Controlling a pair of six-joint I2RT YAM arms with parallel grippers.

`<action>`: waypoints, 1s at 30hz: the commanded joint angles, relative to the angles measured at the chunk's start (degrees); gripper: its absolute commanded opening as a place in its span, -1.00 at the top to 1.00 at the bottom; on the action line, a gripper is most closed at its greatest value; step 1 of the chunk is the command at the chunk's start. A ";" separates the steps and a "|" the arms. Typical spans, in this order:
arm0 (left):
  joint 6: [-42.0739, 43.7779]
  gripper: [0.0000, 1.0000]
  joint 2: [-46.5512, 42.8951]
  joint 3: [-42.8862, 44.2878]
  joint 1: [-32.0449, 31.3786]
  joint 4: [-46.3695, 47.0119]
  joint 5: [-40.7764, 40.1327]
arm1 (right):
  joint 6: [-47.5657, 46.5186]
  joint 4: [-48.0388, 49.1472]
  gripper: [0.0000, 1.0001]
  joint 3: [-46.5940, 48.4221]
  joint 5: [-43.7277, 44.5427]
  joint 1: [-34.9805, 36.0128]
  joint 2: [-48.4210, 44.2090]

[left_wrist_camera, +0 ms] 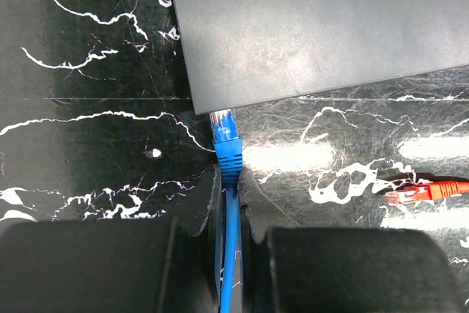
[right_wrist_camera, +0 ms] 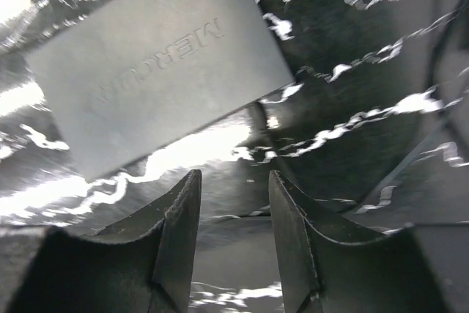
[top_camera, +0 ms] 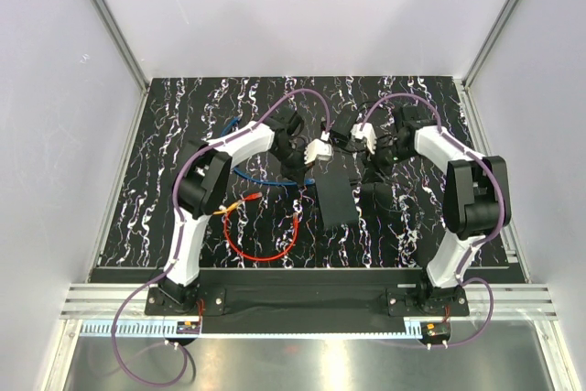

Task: Insert the plug into the switch port

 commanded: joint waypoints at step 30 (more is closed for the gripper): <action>-1.86 1.00 3.77 8.11 0.02 -2.97 4.05 | -34.85 -2.16 0.17 6.17 -1.84 6.05 9.57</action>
